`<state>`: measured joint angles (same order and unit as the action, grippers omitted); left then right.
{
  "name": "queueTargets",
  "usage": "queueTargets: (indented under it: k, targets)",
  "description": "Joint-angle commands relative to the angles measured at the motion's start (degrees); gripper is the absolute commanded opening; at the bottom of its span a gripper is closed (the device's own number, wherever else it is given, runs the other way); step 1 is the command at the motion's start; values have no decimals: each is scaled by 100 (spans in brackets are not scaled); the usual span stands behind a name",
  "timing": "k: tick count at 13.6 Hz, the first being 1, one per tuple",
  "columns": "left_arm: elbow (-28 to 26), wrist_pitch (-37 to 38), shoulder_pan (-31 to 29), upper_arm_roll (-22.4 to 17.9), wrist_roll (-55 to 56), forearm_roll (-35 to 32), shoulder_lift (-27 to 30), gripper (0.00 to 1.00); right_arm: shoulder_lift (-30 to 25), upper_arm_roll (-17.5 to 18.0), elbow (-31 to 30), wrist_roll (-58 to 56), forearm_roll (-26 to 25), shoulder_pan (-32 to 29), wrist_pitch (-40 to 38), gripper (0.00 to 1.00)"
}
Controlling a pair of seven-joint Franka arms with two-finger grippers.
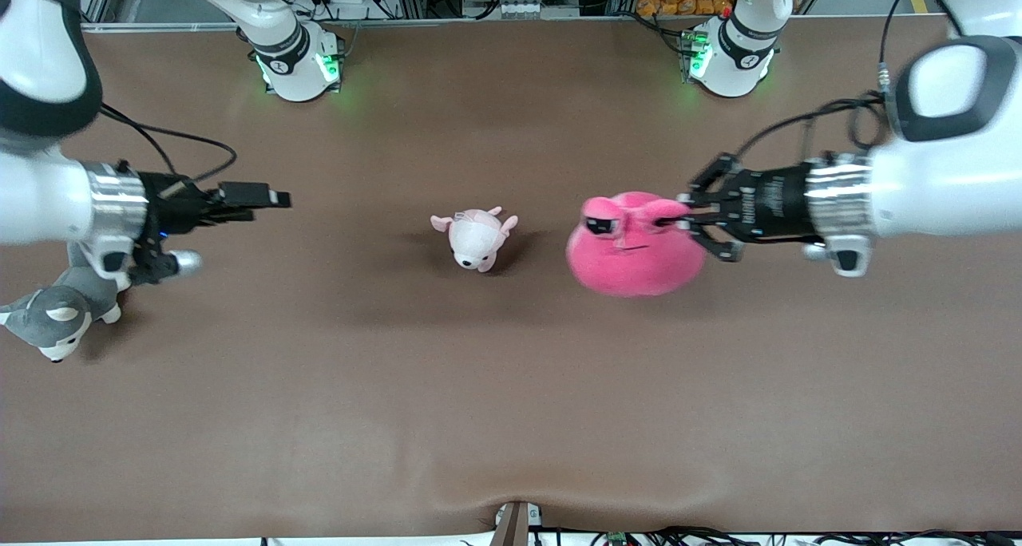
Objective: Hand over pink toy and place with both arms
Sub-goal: 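Carry the pink toy toward center while the right gripper reaches it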
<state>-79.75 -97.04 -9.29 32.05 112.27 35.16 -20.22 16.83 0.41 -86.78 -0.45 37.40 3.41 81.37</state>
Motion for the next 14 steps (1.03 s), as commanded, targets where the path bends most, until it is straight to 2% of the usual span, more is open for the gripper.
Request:
queueTargets:
  k: [1, 8, 10, 14]
  targets:
    - [100, -559, 645, -41, 602, 26, -113, 0, 417, -23, 117, 500, 539, 378, 63, 100]
    - [91, -1834, 1605, -50, 1692, 9, -491, 0, 383, -23, 152, 2214, 1022, 809, 335, 100]
    - [91, -2098, 1816, -50, 1912, -18, -658, 0, 392, -14, 249, 2601, 1260, 854, 695, 100]
    - [91, -2346, 2001, -50, 2335, -18, -869, 0, 383, -32, 416, 2691, 1182, 1266, 941, 100]
